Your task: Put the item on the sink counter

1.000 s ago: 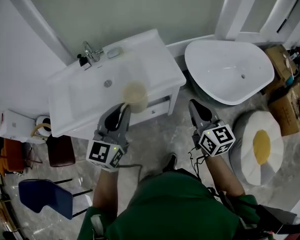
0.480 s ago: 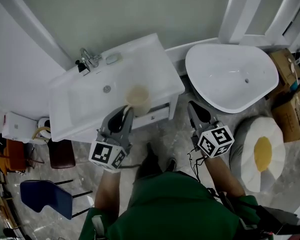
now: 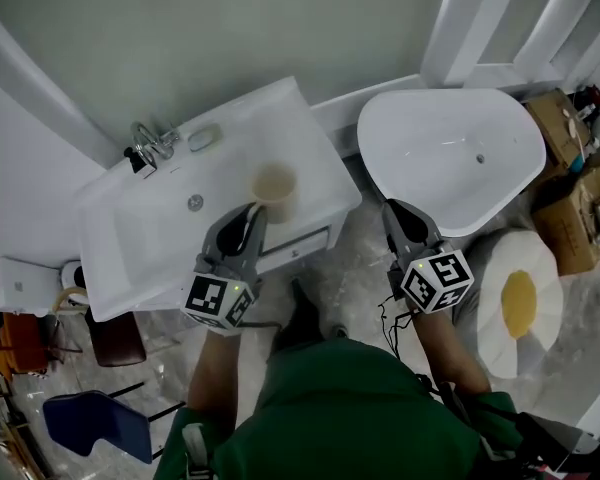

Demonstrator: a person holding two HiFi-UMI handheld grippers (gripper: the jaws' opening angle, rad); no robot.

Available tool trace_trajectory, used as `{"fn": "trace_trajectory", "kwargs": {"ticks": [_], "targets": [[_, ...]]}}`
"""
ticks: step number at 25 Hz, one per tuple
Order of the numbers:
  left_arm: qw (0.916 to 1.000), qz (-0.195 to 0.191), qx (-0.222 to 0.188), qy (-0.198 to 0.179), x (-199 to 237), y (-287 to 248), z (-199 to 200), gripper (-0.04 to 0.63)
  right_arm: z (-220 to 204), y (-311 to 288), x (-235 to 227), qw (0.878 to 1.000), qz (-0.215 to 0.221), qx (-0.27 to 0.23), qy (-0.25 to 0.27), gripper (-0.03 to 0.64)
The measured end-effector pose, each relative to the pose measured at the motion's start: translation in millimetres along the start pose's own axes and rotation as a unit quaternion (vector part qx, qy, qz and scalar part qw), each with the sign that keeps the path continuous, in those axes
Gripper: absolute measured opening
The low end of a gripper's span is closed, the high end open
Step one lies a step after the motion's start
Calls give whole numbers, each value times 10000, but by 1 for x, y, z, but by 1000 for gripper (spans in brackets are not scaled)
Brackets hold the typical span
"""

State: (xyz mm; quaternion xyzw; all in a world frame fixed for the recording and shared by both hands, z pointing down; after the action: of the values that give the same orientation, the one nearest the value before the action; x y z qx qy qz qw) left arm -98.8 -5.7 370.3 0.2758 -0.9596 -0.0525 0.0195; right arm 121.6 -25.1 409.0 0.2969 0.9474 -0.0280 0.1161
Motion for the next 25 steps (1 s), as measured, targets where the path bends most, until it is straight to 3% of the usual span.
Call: {"fn": "trace_trajectory", "kwargs": {"ticks": [13, 25], "targets": [[9984, -483, 243, 156, 130, -111, -45, 43, 3, -138, -27, 9986, -455, 246, 63, -3], [9963, -616, 570, 190, 171, -179, -99, 43, -20, -192, -62, 9968, -592, 535, -80, -3]]}}
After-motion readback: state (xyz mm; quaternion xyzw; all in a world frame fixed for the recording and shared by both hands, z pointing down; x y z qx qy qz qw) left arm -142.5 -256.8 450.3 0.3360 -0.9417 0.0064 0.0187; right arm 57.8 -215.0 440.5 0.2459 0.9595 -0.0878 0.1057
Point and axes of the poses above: the fingertips, and each gripper's own axes: y backward along the fingers, x to its left, z out of its top, the point moved 1 cm from there along y, backward along the fingers, and after that the axes turned 8 degrees about -x, right-handed, at the moved point
